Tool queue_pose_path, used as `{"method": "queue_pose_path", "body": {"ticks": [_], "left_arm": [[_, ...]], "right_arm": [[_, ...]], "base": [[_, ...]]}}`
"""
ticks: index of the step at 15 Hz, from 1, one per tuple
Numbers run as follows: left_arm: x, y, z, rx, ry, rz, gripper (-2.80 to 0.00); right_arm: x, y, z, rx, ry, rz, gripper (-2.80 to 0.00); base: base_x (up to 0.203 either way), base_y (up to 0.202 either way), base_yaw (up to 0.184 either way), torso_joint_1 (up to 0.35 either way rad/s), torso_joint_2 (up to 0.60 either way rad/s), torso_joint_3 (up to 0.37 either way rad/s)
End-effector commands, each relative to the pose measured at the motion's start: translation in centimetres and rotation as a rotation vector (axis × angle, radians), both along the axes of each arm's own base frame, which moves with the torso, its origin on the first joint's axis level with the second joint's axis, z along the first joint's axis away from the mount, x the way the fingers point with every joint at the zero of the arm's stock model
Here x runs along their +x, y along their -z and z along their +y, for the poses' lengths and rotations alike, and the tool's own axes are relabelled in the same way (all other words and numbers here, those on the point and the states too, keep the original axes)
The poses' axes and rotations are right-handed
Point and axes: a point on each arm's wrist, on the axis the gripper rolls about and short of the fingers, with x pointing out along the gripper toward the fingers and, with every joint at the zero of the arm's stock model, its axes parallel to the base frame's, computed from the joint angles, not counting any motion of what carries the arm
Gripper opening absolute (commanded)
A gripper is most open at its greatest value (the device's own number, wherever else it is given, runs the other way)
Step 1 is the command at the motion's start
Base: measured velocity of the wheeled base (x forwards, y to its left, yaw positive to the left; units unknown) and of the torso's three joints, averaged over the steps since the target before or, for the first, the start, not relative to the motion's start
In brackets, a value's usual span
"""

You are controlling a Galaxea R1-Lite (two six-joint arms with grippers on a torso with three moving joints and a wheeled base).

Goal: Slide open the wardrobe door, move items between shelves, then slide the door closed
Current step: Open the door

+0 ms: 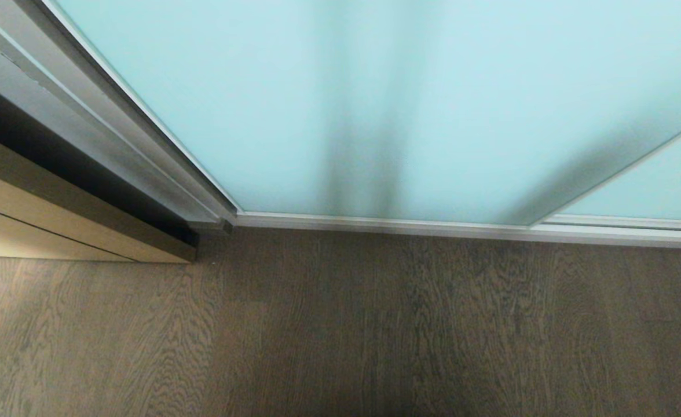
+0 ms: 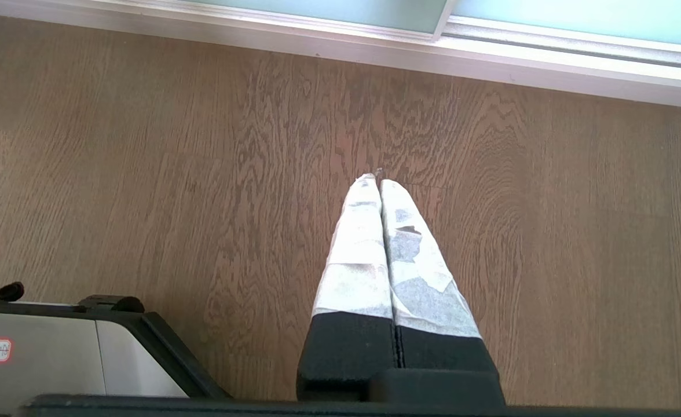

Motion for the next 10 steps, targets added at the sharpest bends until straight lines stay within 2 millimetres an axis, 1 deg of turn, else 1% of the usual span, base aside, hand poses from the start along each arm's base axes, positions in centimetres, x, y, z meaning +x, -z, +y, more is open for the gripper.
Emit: {"method": "queue_pose_path", "body": {"ticks": [1,2,6,7,8,10], "left_arm": [[0.0,0.1,0.0,0.004,0.0,0.005,-2.8],[0.0,0.0,0.0,-0.001,-0.001,0.002,-2.8],[0.0,0.1,0.0,0.069,0.007,0.007,-2.8],[-0.1,-0.3,0.0,0.075,0.004,-0.012,-2.8],[-0.3,-1.5,0.0,0.077,0.002,-0.045,-2.8],[-0.6,-5.4,0.0,0.074,-0.006,-0.092,-2.8]], "right_arm": [[0.0,0.0,0.0,0.0,0.0,0.001,-2.8],[0.0,0.0,0.0,0.0,0.0,0.001,-2.8],[0.0,0.0,0.0,0.0,0.0,0.001,-2.8],[0.0,0.0,0.0,0.0,0.0,0.001,-2.8],[0.0,0.0,0.0,0.0,0.0,0.001,-2.8],[0.0,0.0,0.0,0.0,0.0,0.001,-2.8]], "base": [[0.0,0.0,0.0,0.0,0.0,0.0],[0.0,0.0,0.0,0.0,0.0,0.0],[0.0,0.0,0.0,0.0,0.0,0.0],[0.0,0.0,0.0,0.0,0.0,0.0],[0.0,0.0,0.0,0.0,0.0,0.0],[0.0,0.0,0.0,0.0,0.0,0.0]]}}
